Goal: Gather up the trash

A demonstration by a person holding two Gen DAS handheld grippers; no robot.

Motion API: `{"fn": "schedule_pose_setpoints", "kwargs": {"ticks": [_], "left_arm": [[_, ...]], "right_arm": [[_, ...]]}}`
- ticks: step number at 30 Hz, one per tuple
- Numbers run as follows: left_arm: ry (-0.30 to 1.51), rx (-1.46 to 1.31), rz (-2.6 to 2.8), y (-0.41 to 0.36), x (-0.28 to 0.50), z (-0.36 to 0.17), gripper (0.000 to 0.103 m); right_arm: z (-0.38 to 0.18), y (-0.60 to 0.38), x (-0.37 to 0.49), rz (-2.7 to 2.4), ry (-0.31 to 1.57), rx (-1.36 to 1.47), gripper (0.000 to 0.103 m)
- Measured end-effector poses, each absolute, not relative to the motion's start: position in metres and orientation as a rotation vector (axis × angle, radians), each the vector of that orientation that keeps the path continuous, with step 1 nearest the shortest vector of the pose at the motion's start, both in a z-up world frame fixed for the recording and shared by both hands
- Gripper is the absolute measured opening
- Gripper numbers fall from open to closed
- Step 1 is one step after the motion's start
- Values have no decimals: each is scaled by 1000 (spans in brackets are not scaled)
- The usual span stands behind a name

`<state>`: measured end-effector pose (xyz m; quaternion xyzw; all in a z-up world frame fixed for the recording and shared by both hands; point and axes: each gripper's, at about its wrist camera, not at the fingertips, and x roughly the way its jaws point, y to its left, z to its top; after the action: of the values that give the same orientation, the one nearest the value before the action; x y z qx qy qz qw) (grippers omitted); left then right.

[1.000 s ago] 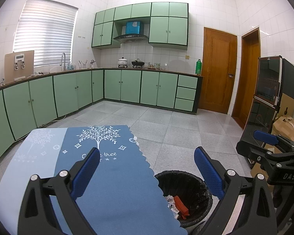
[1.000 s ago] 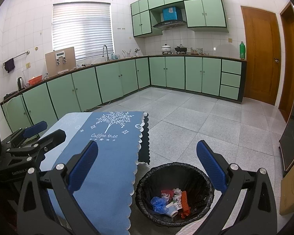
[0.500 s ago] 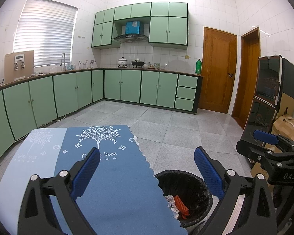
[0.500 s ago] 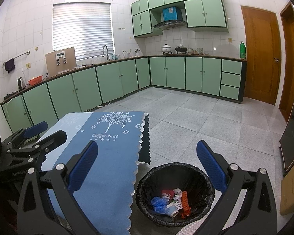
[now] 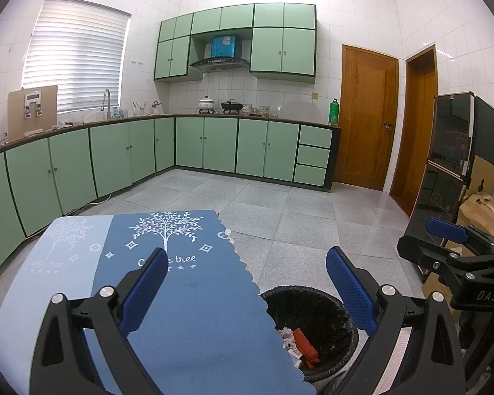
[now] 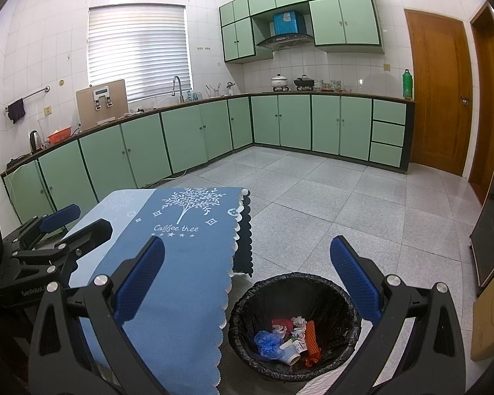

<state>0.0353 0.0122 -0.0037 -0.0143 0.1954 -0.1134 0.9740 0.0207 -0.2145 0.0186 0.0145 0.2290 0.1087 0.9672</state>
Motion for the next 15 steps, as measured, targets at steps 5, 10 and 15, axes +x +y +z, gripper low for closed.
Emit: {"fn": "schedule_pose_setpoints", "kwargs": {"ticks": [5, 10, 15], "left_arm": [[393, -27, -228, 12, 35, -4, 95], [395, -28, -228, 12, 35, -4, 95], [395, -27, -228, 12, 35, -4, 95]], "right_arm": [[17, -213, 21, 220, 463, 30, 98], [17, -213, 21, 221, 464, 30, 98], [17, -213, 21, 221, 465, 30, 98]]}}
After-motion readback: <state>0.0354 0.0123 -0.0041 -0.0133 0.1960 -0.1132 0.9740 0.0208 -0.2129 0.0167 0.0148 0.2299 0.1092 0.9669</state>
